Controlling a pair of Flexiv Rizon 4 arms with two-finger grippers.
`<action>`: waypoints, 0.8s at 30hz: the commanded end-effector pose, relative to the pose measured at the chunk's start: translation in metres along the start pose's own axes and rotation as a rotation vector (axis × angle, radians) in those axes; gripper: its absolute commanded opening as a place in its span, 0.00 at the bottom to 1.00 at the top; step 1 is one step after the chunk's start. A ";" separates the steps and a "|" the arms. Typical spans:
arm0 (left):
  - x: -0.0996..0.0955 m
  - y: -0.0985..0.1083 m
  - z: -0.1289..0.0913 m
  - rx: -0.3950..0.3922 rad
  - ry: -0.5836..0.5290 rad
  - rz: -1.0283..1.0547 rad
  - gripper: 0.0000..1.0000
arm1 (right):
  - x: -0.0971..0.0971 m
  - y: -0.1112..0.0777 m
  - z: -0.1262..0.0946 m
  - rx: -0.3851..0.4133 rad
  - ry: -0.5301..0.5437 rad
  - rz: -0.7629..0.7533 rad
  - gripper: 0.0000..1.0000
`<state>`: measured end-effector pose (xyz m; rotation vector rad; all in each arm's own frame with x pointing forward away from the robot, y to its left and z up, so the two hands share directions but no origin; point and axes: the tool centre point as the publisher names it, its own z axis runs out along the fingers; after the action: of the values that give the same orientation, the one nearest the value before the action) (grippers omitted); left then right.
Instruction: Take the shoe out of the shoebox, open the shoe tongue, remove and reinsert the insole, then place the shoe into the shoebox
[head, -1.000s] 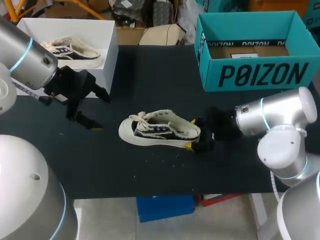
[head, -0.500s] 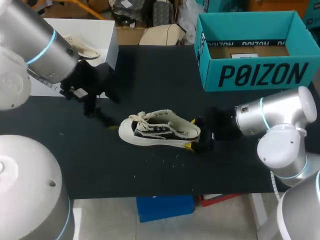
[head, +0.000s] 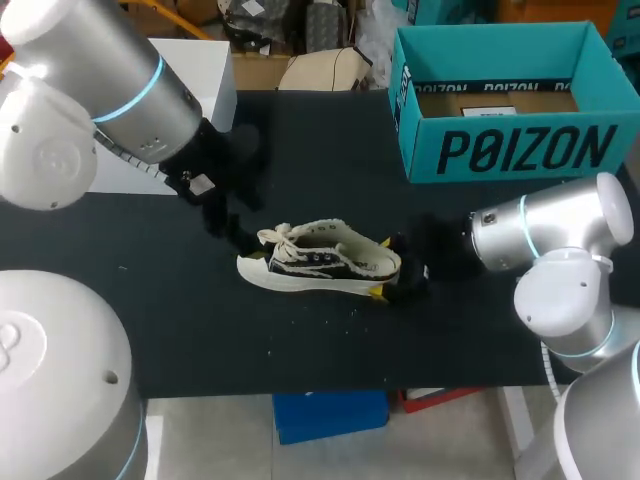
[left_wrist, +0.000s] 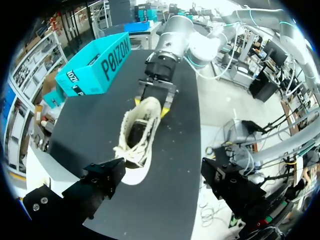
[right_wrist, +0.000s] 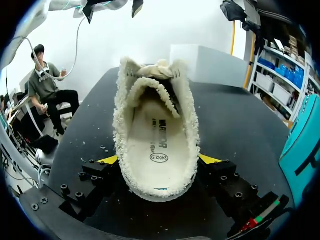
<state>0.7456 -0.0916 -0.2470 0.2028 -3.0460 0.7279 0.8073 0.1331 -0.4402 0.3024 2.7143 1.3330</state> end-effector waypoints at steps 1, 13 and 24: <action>0.000 0.000 0.002 -0.003 -0.001 -0.001 1.00 | 0.000 0.000 0.002 0.000 -0.001 0.001 0.00; -0.019 -0.015 0.024 -0.424 0.082 -0.830 1.00 | 0.000 0.000 0.002 0.000 -0.001 0.001 0.00; -0.018 -0.014 0.034 -0.677 -0.105 -1.191 1.00 | 0.000 0.000 0.002 0.000 -0.001 0.001 0.00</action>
<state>0.7644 -0.1083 -0.2732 1.0780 -2.7618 0.3443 0.8072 0.1331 -0.4402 0.3023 2.7140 1.3332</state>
